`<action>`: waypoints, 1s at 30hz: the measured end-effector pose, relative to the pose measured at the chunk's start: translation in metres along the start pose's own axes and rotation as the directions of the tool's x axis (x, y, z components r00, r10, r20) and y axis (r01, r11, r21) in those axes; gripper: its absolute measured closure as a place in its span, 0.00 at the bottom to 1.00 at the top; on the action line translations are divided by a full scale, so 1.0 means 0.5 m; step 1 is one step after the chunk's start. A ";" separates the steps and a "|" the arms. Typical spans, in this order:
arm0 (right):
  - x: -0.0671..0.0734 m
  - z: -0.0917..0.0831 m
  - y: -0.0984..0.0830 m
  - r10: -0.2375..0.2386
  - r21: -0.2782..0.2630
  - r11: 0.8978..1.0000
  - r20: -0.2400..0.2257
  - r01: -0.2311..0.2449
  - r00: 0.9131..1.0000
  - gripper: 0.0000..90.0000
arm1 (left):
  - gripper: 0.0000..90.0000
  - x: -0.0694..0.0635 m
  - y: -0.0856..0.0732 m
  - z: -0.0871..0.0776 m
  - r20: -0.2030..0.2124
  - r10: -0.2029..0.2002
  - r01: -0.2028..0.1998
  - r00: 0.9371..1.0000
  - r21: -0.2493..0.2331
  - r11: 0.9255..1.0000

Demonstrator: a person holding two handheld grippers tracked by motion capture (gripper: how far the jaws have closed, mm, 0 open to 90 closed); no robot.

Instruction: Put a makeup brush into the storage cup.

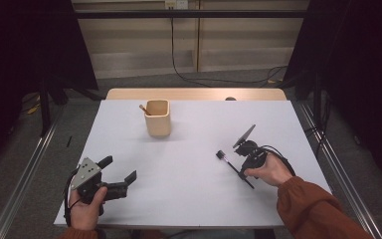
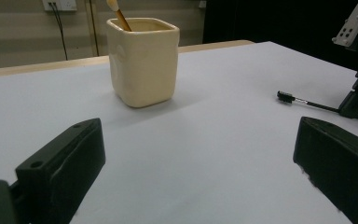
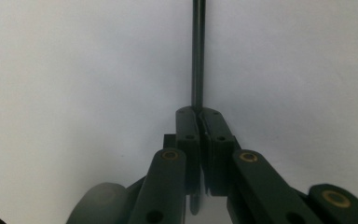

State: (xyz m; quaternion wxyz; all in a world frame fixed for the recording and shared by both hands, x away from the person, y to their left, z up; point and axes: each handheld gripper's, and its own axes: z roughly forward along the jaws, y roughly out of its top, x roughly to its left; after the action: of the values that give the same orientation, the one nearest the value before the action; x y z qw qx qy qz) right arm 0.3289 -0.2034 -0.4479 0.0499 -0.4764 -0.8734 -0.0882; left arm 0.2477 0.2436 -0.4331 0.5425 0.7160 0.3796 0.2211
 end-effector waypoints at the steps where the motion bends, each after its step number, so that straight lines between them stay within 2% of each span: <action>1: 0.000 -0.001 0.000 0.001 0.001 1.000 -0.002 -0.001 1.000 0.97 | 0.02 0.000 0.000 0.000 -0.002 0.001 -0.001 1.000 0.001 1.000; 6: -0.003 -0.005 -0.006 0.001 -0.042 0.999 -0.022 -0.002 1.000 0.96 | 0.02 0.001 0.000 -0.002 0.000 -0.001 0.001 1.000 0.003 1.000; 7: -0.006 -0.006 -0.007 -0.001 -0.060 0.998 -0.014 0.000 1.000 0.96 | 0.02 0.000 0.000 -0.003 0.002 0.002 -0.002 1.000 0.005 1.000; 11: -0.010 -0.011 -0.020 -0.005 -0.095 0.995 -0.043 0.001 0.999 0.96 | 0.02 -0.001 0.000 -0.001 0.004 0.003 -0.003 1.000 0.006 1.000; 12: -0.012 -0.016 -0.022 0.003 -0.129 0.992 -0.043 -0.008 0.999 0.96 | 0.02 -0.001 0.000 -0.001 0.003 0.002 -0.002 1.000 0.004 1.000; 14: -0.016 -0.025 -0.025 0.007 -0.164 0.986 -0.052 -0.016 0.999 0.96 | 0.02 0.000 0.000 -0.001 0.004 0.002 -0.002 1.000 0.006 1.000; 19: -0.026 -0.040 -0.035 0.019 -0.229 0.973 -0.073 -0.036 0.997 0.96 | 0.02 0.000 0.000 0.000 0.010 0.005 -0.005 1.000 0.007 1.000; 20: -0.027 -0.042 -0.039 0.024 -0.250 0.967 -0.073 -0.042 0.997 0.96 | 0.02 0.000 0.000 0.000 0.010 0.006 -0.006 1.000 0.007 1.000; 26: -0.026 -0.037 -0.048 -0.012 -0.289 0.957 -0.091 -0.015 0.996 0.96 | 0.02 0.002 0.001 -0.003 0.008 0.008 -0.008 1.000 0.003 1.000; 30: -0.025 -0.033 -0.057 -0.029 -0.346 0.938 -0.107 -0.010 0.994 0.96 | 0.02 0.000 0.001 -0.004 0.004 0.005 -0.005 1.000 0.002 1.000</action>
State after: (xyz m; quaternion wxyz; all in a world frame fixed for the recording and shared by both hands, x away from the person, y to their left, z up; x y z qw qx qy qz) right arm 0.3115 -0.2322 -0.4372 0.0132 -0.4679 -0.8425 -0.2665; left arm 0.2463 0.2446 -0.4319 0.5421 0.7179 0.3769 0.2206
